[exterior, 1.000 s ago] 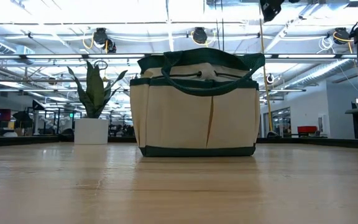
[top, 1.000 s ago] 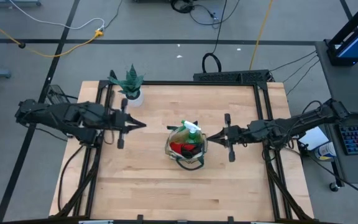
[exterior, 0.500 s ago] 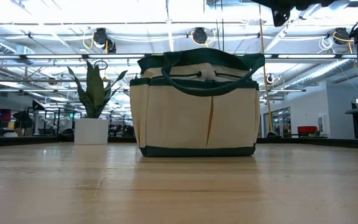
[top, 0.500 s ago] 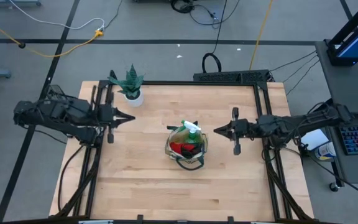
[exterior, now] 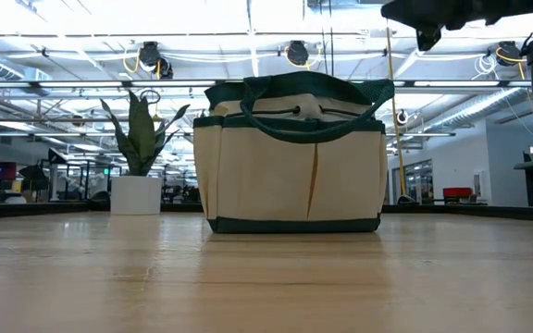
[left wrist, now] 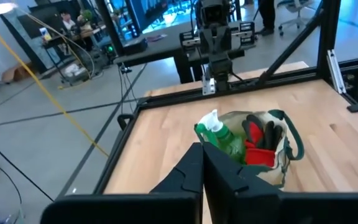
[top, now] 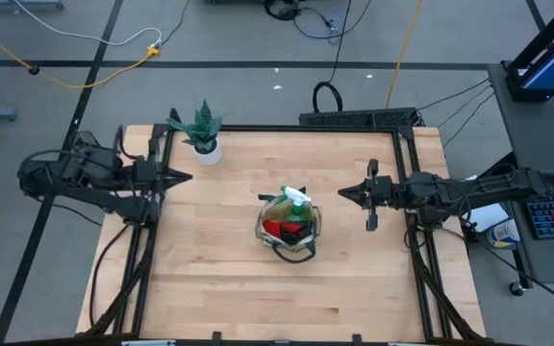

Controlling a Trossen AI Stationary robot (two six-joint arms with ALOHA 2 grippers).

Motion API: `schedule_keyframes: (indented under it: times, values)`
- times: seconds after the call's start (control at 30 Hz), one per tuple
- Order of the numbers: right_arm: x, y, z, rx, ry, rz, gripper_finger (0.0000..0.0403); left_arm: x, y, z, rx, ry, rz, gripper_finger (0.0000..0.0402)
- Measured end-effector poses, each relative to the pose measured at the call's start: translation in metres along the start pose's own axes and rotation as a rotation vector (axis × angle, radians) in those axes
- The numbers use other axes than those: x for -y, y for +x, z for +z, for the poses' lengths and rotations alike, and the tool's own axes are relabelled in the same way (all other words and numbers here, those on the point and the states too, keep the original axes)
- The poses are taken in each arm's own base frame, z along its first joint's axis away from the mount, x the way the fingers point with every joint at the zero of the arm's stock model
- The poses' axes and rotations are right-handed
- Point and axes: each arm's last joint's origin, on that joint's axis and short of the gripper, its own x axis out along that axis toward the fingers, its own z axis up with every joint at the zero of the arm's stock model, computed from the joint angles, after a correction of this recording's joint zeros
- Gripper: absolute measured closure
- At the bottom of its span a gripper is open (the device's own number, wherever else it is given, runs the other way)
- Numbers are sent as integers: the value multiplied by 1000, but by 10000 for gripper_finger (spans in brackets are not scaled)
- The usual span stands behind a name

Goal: Pick & Place Garden tools in Gardening bag
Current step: Return to Home Position

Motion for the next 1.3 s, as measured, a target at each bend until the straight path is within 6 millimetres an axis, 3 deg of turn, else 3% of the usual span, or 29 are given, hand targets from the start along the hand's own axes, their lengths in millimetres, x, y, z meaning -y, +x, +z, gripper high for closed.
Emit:
schedule_keyframes:
  times: [0.53,0.8,1.3]
  values:
    - [4,-20,-29,21,18,-2,403,2,-26,-68,173,-99,99,394]
    - [6,-32,-54,97,34,-1,403,8,-23,-99,189,-157,142,389]
    - [9,-47,-81,166,56,1,403,15,-11,-120,163,-130,145,398]
